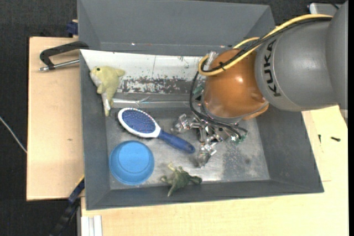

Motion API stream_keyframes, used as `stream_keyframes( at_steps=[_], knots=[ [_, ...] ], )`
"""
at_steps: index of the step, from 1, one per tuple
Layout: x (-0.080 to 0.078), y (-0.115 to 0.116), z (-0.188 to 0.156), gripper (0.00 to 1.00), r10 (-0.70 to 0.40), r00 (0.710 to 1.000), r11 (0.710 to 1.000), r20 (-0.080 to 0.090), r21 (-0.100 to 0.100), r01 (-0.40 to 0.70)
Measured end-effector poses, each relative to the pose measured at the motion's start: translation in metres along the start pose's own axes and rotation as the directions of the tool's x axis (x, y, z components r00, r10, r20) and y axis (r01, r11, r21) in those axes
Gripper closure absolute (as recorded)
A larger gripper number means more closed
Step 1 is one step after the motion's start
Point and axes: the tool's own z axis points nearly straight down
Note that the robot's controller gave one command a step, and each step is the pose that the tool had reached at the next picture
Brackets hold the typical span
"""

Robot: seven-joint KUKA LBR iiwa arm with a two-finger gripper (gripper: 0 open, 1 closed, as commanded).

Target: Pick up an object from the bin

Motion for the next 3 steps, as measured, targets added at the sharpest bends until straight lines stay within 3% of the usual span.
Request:
stream_keyframes(
  at_steps=[1, 2, 3],
  knots=[
    [-0.001, 0.0, -0.002, 1.0, 0.001, 1.0, 1.0, 0.001, 0.001, -0.001],
    [-0.042, -0.011, -0.156, 1.0, -0.094, 0.996, 0.996, 0.007, 0.005, 0.094],
    [-0.049, 0.055, -0.058, 1.0, 0.028, 1.0, 1.0, -0.012, -0.008, -0.028]
  ],
)
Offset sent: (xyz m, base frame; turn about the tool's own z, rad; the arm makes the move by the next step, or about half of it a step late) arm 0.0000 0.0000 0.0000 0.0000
